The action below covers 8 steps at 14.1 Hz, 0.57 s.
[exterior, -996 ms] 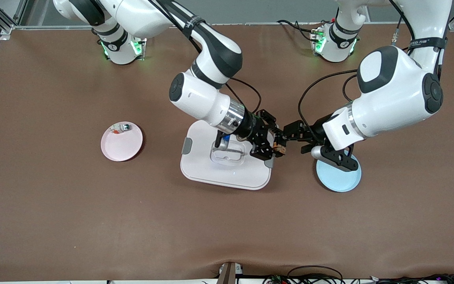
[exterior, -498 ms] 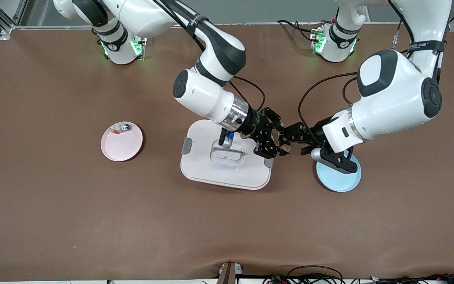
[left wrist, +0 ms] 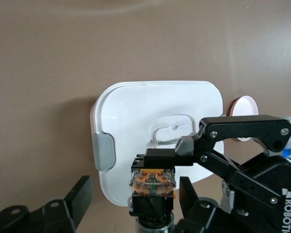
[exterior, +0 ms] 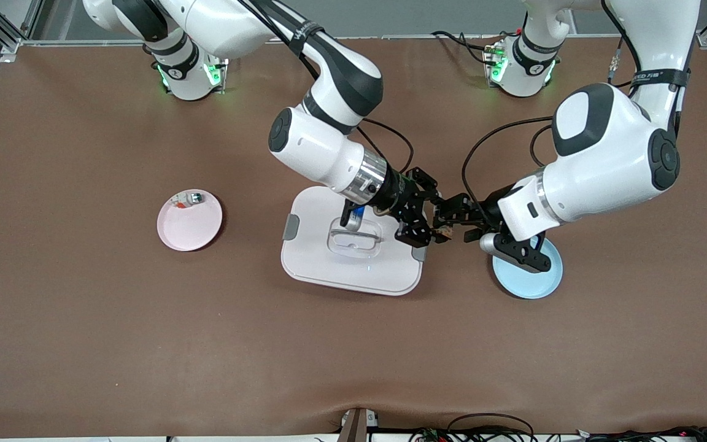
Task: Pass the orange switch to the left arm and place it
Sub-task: 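Grasp the switch with the left gripper and open the right gripper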
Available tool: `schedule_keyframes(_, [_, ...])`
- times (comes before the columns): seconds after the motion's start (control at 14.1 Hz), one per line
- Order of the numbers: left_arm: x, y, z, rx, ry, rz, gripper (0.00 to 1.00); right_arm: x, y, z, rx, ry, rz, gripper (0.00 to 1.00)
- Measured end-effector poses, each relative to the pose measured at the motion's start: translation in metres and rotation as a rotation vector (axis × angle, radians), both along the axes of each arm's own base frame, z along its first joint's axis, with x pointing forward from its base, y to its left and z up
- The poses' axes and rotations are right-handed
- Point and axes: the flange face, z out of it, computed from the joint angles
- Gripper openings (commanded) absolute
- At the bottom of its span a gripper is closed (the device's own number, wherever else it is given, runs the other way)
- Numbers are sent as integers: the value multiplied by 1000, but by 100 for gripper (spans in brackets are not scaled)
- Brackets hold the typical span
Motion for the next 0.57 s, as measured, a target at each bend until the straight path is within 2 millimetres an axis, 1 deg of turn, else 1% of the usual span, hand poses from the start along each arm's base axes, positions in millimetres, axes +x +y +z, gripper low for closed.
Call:
schedule_keyframes(0.14, [0, -1, -3, 0, 4, -1, 78, 0, 0, 0, 0, 0, 0, 0])
schedule_keyframes(0.28, [-1, -7, -7, -1, 9, -9, 71, 0, 0, 0, 0, 0, 0, 0])
schedule_keyframes(0.36, [-2, -11, -9, -1, 11, -14, 65, 0, 0, 0, 0, 0, 0, 0])
schedule_keyframes(0.43, [-2, -13, -11, -1, 12, -17, 53, 0, 0, 0, 0, 0, 0, 0])
schedule_keyframes(0.5, [-3, -15, -12, -1, 13, -20, 40, 0, 0, 0, 1, -1, 0, 0])
schedule_keyframes(0.57, [-3, -16, -12, -1, 13, -21, 23, 0, 0, 0, 1, -1, 0, 0])
